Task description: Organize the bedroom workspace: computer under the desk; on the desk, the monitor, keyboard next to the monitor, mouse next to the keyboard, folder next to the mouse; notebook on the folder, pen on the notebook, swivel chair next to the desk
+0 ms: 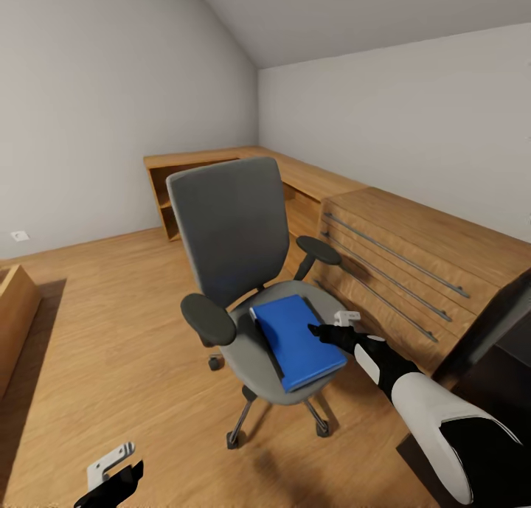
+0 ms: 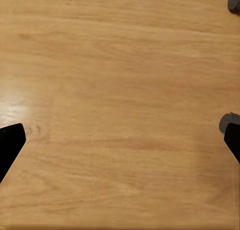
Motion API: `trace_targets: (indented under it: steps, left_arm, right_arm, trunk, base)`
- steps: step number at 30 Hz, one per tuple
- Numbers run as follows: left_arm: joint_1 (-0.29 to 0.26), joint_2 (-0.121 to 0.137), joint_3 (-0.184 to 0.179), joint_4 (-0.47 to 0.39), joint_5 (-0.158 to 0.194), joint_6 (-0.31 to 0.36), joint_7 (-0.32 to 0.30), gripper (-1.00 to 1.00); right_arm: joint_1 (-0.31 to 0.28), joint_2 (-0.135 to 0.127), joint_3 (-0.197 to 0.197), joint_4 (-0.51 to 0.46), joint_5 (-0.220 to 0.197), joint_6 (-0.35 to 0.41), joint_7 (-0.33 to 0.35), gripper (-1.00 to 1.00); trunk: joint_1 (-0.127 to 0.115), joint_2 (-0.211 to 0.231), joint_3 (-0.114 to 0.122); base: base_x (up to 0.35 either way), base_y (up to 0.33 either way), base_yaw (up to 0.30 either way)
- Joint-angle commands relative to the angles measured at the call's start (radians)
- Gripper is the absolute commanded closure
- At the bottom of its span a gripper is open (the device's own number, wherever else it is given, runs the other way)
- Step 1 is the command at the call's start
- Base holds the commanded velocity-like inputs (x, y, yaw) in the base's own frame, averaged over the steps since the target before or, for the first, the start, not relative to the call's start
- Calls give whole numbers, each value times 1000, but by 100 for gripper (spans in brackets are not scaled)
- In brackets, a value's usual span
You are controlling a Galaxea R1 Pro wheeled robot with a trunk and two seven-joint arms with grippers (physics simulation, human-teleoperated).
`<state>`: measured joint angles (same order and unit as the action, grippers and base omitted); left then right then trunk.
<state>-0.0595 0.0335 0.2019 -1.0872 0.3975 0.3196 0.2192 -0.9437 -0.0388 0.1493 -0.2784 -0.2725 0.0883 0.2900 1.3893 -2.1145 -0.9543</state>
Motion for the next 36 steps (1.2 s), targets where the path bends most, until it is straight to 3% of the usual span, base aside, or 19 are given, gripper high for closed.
trace_targets:
  steps: [1,36]
  left_arm:
    - [0,0,0,-2,11,4,6,-100]
    - [0,0,0,-1,11,4,6,-100]
  right_arm:
    - [0,-1,16,21,-5,5,0,-100]
    - [0,-1,16,19,-5,5,0,-100]
  trunk:
    - [0,0,-1]
    - [0,0,-1]
  base:
    - [-70,0,0]
    - [-36,-5,0]
